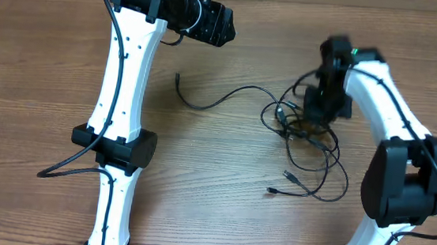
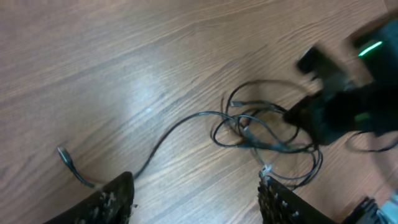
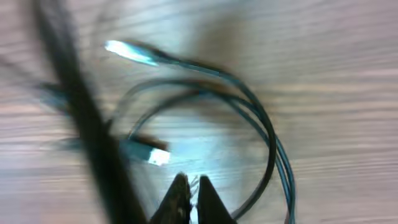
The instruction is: Untangle cables
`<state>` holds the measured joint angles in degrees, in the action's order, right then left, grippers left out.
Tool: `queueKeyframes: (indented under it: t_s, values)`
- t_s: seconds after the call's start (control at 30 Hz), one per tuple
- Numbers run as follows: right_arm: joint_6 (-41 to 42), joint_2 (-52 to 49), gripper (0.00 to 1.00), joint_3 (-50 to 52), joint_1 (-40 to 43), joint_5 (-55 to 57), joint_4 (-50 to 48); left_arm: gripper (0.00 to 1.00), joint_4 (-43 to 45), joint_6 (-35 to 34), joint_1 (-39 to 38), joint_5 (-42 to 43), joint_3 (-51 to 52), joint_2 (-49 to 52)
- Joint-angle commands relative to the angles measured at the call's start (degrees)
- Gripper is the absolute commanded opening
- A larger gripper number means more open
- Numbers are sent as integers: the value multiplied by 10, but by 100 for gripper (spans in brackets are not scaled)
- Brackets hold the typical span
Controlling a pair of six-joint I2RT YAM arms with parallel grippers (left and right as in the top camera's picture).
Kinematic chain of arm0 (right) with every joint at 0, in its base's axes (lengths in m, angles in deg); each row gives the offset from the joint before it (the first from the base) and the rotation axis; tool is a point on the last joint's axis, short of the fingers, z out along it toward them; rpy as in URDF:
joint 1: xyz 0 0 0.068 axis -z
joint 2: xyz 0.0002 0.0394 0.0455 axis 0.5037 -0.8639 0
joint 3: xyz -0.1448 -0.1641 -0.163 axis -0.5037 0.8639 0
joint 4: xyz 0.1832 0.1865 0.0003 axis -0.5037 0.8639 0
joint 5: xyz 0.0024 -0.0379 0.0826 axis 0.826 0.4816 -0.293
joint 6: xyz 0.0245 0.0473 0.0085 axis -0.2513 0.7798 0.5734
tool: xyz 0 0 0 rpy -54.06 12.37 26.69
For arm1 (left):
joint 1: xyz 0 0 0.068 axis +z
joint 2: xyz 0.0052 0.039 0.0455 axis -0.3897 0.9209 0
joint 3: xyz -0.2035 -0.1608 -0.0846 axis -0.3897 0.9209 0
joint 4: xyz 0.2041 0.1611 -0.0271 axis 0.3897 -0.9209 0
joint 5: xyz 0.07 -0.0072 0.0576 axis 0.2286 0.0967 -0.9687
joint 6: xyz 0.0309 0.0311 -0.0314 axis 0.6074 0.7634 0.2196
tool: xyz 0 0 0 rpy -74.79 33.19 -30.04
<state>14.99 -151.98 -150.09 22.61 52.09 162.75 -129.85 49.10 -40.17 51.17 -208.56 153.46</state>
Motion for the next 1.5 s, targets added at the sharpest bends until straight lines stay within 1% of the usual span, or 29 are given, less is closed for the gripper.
queueKeyframes:
  t_s: [0.0, 0.07, 0.2, 0.3, 0.37, 0.63, 0.67, 0.73, 0.8, 0.83, 0.93, 0.97, 1.0, 1.03, 1.1, 1.23, 1.33, 1.37, 1.47]
  values:
    - [19, 64, 4, -158, -2, -6, 51, 68, 9, 42, -18, 7, 13, -10]
    - [20, 76, 4, -240, -2, -6, 93, 80, 15, 45, -24, 7, 23, -10]
    - [30, 91, 4, -380, -2, -17, 173, 87, 37, 53, -35, 16, 53, -10]
    - [30, 100, 4, -454, -2, -41, 210, 90, 66, 94, -46, 84, 88, -10]
    - [30, 117, 4, -462, -2, -52, 207, 91, 93, 105, -52, 132, 117, -10]
    - [30, 160, 4, -462, -2, -50, 209, 93, 219, 101, -72, 281, 236, -10]
    - [30, 161, 4, -462, -2, -50, 209, 89, 238, 96, -75, 311, 248, -10]
    - [30, 161, 4, -462, -2, -50, 209, 62, 274, 80, -78, 382, 263, -10]
    - [30, 160, 4, -462, -2, -50, 209, 8, 308, 56, -80, 445, 269, -10]
    - [30, 160, 4, -462, -2, -50, 209, 4, 328, 30, -82, 470, 271, -10]
    - [30, 160, 4, -462, -2, -50, 209, 4, 380, -23, -92, 509, 271, -10]
    - [30, 160, 4, -462, -2, -50, 209, 4, 405, -55, -99, 517, 271, -10]
    - [30, 160, 4, -462, -2, -50, 209, 4, 420, -79, -104, 516, 271, -10]
    - [30, 160, 4, -462, -2, -50, 209, 5, 439, -118, -113, 511, 271, -10]
    - [30, 160, 4, -462, -2, -50, 209, 4, 460, -159, -133, 489, 271, -10]
    - [30, 160, 4, -462, -2, -50, 209, 4, 492, -209, -175, 408, 271, -10]
    - [30, 162, 4, -462, -2, -51, 209, 4, 494, -219, -198, 339, 274, -10]
    - [30, 164, 4, -462, -2, -53, 210, 4, 480, -216, -202, 298, 278, -10]
    - [30, 183, 4, -462, -2, -72, 209, 4, 427, -196, -207, 122, 316, -6]
